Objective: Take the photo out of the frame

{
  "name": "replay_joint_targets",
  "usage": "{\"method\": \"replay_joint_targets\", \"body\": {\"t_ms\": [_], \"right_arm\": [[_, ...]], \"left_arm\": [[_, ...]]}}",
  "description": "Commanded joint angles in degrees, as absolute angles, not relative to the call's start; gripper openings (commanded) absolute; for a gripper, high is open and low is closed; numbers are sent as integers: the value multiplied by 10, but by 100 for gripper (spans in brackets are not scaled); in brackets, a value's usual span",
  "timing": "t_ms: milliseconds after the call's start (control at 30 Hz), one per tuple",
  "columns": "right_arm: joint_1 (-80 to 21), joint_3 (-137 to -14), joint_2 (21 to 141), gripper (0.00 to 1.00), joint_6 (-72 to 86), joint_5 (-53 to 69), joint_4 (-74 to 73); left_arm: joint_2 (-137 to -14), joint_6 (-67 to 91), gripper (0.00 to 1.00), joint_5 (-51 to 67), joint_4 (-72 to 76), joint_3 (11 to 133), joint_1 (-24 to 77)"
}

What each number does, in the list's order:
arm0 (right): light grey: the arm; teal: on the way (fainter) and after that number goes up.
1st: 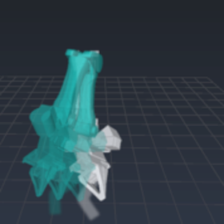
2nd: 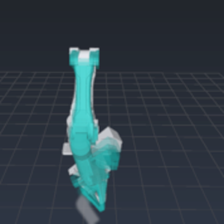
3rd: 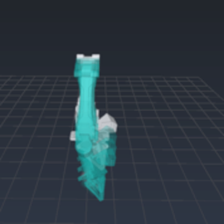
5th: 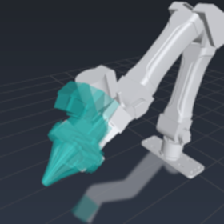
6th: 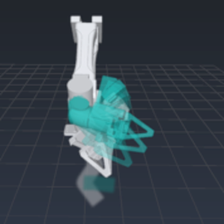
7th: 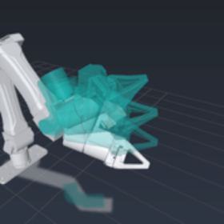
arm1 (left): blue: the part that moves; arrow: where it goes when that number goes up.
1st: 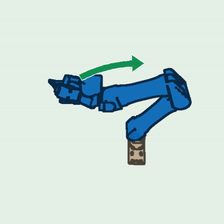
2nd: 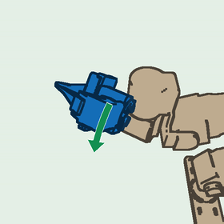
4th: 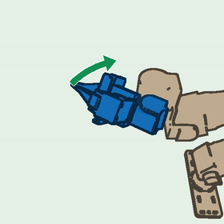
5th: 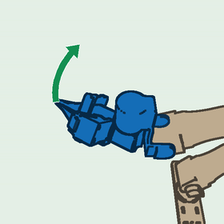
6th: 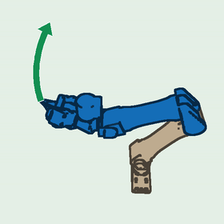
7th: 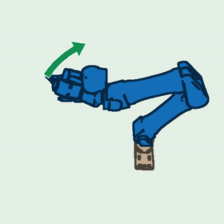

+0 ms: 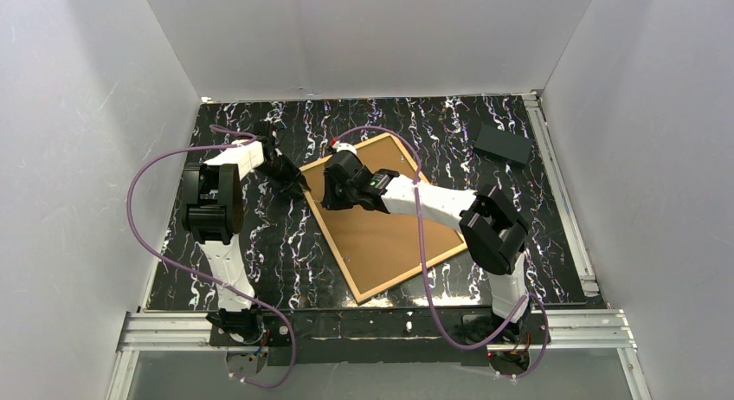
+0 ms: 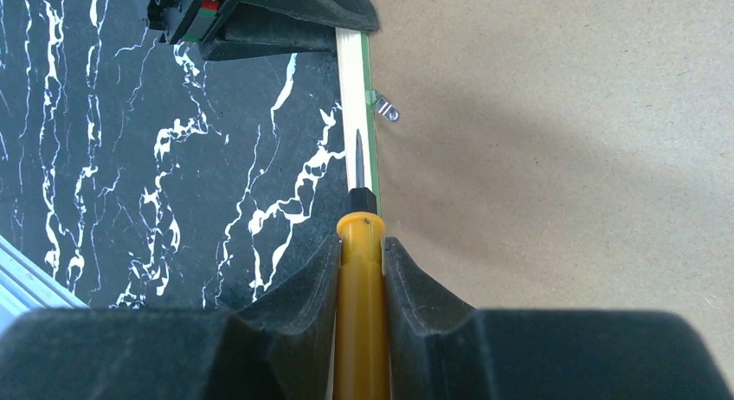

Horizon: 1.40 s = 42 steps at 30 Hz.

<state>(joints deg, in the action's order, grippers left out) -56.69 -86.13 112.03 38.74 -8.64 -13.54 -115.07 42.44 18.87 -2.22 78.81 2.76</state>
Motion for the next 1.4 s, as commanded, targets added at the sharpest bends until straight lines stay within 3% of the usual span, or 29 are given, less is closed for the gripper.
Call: {"method": "replay_joint_targets", "body": {"t_ms": [0, 467, 1367], "right_arm": [[-566, -893, 1136, 1, 389, -90, -133], [-566, -914, 1164, 1, 389, -97, -149], [-560, -1036, 1238, 1, 379, -196, -235]], "left_arm": [[-1164, 424, 26, 158, -77, 777, 25], [-1157, 417, 1, 150, -82, 773, 26], [-1163, 417, 0, 144, -99, 775, 26]]}}
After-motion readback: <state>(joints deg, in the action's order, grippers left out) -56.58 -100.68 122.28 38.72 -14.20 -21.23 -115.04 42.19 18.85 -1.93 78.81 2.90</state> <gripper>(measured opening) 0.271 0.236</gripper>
